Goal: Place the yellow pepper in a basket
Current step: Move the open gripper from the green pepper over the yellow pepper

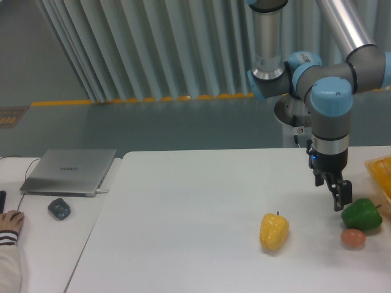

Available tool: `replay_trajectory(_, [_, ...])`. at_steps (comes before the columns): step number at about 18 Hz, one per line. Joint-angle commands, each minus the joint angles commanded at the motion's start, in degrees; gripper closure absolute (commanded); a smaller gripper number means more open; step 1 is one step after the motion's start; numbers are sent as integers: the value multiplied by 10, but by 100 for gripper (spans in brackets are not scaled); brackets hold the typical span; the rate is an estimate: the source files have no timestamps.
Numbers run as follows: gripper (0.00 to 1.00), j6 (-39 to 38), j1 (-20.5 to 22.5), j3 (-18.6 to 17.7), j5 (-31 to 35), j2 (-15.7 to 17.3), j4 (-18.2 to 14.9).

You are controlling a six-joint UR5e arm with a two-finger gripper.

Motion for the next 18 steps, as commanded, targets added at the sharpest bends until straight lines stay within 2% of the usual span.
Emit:
replay_trajectory(3, [0,-3,-1,0,0,-2,1])
replay_trajectory(7, [0,-75,-18,2,3,-10,4])
replay_trajectory(11, [0,-208,-47,1,15,-25,11])
replay_trajectory(12, [0,-250,-55,1,15,-30,23])
replay_trajectory(15, [0,-302,-74,1,11,-33,44])
replay_trajectory(18, [0,-388,-99,-1,15,-45,83])
